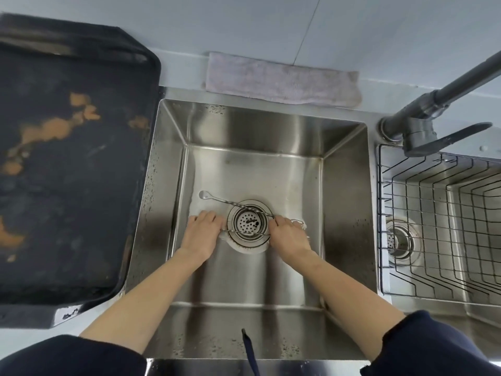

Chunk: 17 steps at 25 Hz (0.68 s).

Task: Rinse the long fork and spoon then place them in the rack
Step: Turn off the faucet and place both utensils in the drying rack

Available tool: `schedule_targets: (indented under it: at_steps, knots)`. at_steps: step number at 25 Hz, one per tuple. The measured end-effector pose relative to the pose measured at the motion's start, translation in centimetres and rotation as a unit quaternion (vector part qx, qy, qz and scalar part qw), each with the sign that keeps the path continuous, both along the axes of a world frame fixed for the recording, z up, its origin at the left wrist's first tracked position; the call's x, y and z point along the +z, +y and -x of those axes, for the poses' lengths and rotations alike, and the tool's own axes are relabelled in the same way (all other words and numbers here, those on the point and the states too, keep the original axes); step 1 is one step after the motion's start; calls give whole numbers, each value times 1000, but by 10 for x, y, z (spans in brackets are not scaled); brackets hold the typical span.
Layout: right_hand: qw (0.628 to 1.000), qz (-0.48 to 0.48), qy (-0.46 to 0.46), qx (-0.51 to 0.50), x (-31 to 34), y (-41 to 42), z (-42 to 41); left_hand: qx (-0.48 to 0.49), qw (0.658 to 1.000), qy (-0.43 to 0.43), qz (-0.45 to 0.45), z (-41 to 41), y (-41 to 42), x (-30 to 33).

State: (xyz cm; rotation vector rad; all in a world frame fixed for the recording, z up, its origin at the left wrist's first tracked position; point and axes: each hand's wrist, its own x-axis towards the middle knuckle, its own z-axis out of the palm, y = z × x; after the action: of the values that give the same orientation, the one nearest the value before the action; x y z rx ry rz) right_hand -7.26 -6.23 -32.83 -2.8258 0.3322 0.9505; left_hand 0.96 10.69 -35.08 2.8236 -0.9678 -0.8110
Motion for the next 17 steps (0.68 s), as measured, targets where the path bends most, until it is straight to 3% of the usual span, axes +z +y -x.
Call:
schedule_targets:
  at_steps: [5, 17]
  knots:
    - [998, -2, -47, 37, 22, -9, 0, 2, 1000, 13, 5, 1, 4, 22]
    - [972, 28, -227, 57, 126, -25, 34, -23, 983, -160, 89, 21, -3, 129]
